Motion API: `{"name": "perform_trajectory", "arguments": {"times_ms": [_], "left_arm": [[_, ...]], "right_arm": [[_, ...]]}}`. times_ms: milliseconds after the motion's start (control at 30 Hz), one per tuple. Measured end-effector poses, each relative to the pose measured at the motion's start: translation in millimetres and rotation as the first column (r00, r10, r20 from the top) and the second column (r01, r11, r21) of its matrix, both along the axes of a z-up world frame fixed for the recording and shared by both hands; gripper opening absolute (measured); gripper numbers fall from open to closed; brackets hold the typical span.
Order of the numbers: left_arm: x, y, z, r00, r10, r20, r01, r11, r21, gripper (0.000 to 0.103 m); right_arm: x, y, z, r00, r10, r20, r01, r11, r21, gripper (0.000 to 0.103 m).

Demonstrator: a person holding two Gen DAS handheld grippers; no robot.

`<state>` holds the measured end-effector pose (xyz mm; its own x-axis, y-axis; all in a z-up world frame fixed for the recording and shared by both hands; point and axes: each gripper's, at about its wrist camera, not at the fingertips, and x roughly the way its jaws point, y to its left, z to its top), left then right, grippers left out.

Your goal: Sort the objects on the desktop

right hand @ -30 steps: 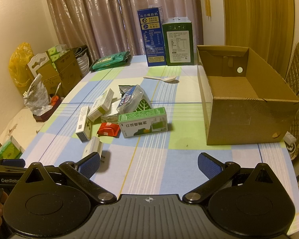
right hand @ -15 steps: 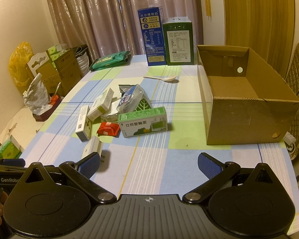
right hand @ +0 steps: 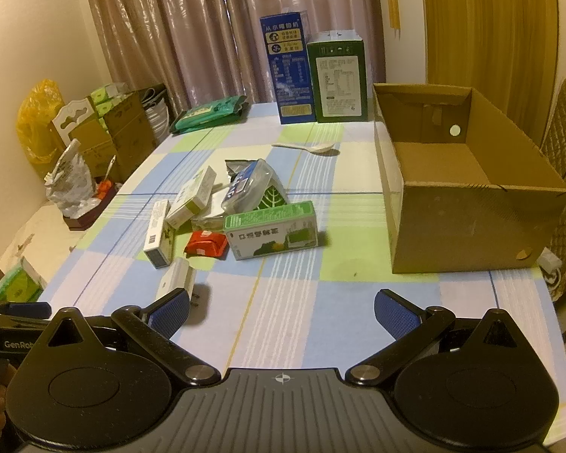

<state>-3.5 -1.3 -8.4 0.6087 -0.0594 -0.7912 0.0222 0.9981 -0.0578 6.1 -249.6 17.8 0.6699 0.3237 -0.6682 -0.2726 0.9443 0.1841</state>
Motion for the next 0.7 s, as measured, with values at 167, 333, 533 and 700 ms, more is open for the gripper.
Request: {"name": "perform_trajectory", "arguments": {"times_ms": [167,333,533,700], "left_arm": [[6,-1,-2,0.999,-0.031,-0.016,0.031,0.999,-0.017,0.102],[17,-5,-3,0.993,-0.119,-0.023,0.12,0.992,0.031,0.102],[39,-12,-7,0.937,-0.348,-0.036,0.349,0.926,0.145,0.102],[57,-15,-17,0.844,-0.536,0.004,0.525,0.827,0.201,0.099]], "right_arm": [[1,2,-2,1.0,0.018,-0.013,-0.018,1.0,-0.005,0.101],[9,3,2,0.996,0.081,-0.019,-0.081,0.997,0.02,0.101],[29,14,12,0.971,0.239,0.006,-0.236,0.964,-0.124,0.101],[53,24,14,0.919,0.393,0.025,-0.374,0.891,-0.258,0.101]]}}
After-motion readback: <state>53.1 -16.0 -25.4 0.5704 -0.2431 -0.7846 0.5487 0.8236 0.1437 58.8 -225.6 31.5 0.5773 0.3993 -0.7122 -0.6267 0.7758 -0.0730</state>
